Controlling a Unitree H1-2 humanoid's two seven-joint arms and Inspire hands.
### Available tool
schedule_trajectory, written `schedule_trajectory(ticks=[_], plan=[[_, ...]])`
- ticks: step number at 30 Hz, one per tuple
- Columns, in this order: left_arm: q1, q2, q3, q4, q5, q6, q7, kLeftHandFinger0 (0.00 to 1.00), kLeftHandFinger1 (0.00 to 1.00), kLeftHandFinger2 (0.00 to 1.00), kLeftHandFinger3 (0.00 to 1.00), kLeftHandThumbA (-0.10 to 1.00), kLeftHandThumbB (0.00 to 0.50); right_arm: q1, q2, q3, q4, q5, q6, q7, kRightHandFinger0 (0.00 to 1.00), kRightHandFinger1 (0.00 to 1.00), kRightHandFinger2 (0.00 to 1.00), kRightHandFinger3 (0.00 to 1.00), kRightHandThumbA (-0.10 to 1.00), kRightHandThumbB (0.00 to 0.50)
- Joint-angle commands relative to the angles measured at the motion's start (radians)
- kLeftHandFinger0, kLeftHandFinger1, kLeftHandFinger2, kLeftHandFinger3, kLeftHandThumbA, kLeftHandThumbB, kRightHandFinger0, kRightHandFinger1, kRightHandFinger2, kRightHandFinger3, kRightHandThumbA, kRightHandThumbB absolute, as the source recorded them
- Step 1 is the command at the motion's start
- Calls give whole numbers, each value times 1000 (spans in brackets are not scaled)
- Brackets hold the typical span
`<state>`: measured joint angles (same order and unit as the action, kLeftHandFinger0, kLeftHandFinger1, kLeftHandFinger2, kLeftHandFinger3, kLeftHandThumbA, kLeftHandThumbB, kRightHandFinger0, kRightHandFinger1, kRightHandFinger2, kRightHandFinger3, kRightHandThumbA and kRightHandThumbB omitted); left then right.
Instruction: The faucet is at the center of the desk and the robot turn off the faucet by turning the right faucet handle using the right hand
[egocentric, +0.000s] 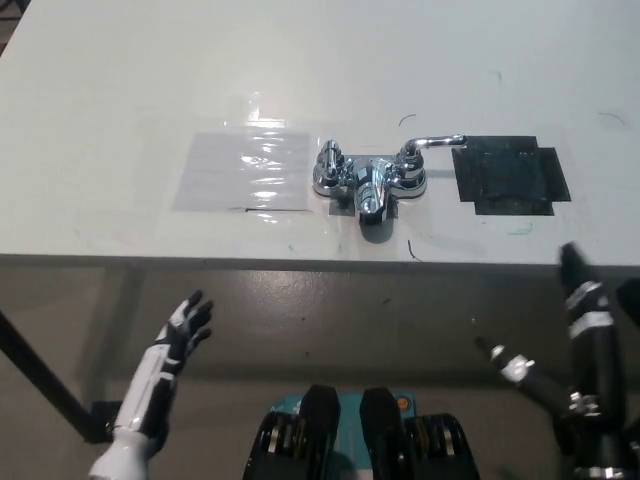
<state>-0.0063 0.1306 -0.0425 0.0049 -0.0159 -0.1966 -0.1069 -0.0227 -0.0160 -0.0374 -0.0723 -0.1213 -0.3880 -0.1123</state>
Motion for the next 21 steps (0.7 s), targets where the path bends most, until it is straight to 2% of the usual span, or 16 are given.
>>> schedule_trajectory(ticks=[1,5,8,10,11,12,14,18,21], plan=[[-29,-8,-17,-29,14,-36,-12,1000,1000,1000,1000,984,311,-69,-32,-57,-81,-11,-29,-35,1000,1000,1000,1000,1000,98],[-33,-8,-16,-34,26,-33,-3,1000,1000,1000,1000,987,297,-156,-73,-81,-102,27,56,-2,1000,1000,1000,1000,1000,115],[-36,-6,-13,-34,22,-27,-5,1000,1000,1000,1000,996,303,-223,-119,-87,-85,57,114,29,1000,1000,1000,1000,1000,145],[-37,0,-11,-34,16,-28,-10,1000,1000,1000,1000,994,302,-293,-173,-85,-51,144,179,87,1000,1000,1000,1000,1000,143],[-38,0,-10,-32,14,-29,-11,1000,1000,1000,1000,993,303,-318,-189,-87,-31,175,194,106,1000,1000,1000,1000,1000,162],[-40,1,-8,-29,13,-28,-10,1000,1000,1000,1000,991,310,-422,-239,-93,48,254,240,163,1000,1000,1000,1000,1000,201],[-38,2,-8,-28,14,-29,-10,1000,1000,1000,1000,992,310,-510,-278,-89,105,296,292,213,1000,1000,1000,1000,1000,225],[-37,1,-7,-30,12,-24,-10,1000,1000,1000,1000,990,313,-677,-358,-50,244,340,378,348,1000,1000,1000,1000,1000,238],[-36,2,-8,-30,11,-33,-12,1000,1000,1000,1000,982,293,-845,-381,-37,465,389,472,468,1000,1000,1000,1000,1000,319]])
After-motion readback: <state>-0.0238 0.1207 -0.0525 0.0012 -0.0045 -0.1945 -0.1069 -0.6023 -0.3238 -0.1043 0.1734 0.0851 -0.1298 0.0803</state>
